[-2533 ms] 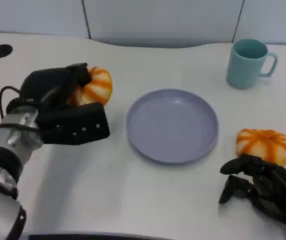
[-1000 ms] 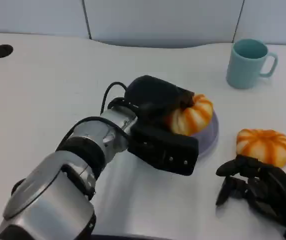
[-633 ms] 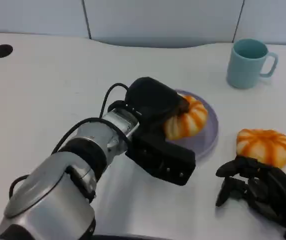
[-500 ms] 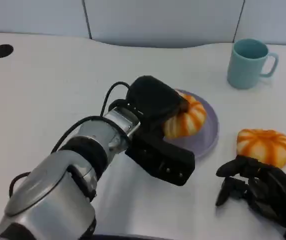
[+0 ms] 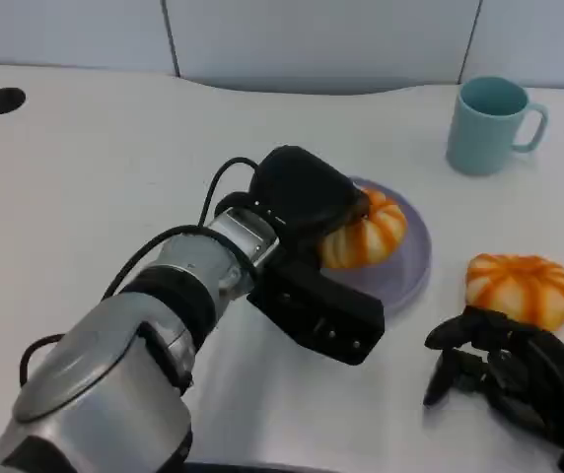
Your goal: Grasp the bread from the table and place it into the plate.
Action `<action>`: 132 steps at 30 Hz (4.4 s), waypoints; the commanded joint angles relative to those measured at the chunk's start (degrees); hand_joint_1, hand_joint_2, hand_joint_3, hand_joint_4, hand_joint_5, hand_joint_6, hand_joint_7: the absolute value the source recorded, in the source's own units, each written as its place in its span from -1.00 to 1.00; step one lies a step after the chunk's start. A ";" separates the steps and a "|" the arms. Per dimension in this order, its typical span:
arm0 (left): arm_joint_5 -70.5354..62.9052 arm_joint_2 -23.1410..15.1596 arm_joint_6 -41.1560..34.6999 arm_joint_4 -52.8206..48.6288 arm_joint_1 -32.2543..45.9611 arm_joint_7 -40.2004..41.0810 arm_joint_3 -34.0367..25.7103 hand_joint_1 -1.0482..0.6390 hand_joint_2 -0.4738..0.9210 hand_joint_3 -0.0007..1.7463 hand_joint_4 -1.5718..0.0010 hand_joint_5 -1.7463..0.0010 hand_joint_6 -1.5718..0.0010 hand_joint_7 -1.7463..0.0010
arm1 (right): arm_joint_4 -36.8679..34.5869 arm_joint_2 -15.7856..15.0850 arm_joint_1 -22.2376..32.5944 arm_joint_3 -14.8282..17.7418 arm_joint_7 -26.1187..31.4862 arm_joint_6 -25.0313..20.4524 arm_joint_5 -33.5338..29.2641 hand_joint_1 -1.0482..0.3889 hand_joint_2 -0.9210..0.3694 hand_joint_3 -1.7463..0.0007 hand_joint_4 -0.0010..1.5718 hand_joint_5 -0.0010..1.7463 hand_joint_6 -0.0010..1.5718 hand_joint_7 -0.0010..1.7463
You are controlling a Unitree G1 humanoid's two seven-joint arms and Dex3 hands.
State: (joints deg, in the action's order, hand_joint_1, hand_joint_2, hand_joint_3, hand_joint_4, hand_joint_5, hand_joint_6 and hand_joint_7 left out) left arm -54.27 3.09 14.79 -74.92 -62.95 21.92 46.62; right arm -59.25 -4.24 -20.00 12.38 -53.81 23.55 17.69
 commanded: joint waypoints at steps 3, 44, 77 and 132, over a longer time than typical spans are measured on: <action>-0.43 -0.22 -0.85 -0.20 -2.09 -0.83 0.47 -0.74 1.00 -0.89 0.38 0.24 0.00 0.99 | -1.36 -0.01 1.62 -0.13 0.01 -0.75 -0.37 -0.33 -1.00 0.88 -0.13 0.55 0.00 -0.10; 0.58 -2.87 -2.38 1.15 -3.79 -15.59 -0.32 -0.86 1.00 -0.80 1.00 0.13 0.52 1.00 | -1.91 -0.52 1.33 -0.53 0.60 -0.45 -0.91 -0.28 -1.00 0.86 -0.18 0.57 -0.03 -0.05; 20.25 -13.82 14.64 11.24 8.25 -15.09 -18.97 -0.74 1.00 -0.77 1.00 0.20 0.64 0.98 | -2.90 -0.34 0.66 0.41 -0.33 -1.19 -0.18 -0.31 -1.00 0.88 -0.18 0.56 -0.04 -0.04; 84.70 -5.40 3.40 49.48 61.52 -62.49 -55.52 -0.51 1.00 -0.90 0.58 -0.93 0.57 -0.47 | -3.35 -0.70 -0.20 0.91 -0.43 -1.75 -0.14 -0.31 -1.00 0.86 -0.16 0.59 -0.02 -0.05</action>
State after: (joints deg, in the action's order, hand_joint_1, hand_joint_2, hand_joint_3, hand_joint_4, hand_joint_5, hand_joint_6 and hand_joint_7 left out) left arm 29.87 -1.95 18.65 -24.25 -1.21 -39.33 -7.68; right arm -62.08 -4.57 -21.83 13.43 -55.11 22.70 18.18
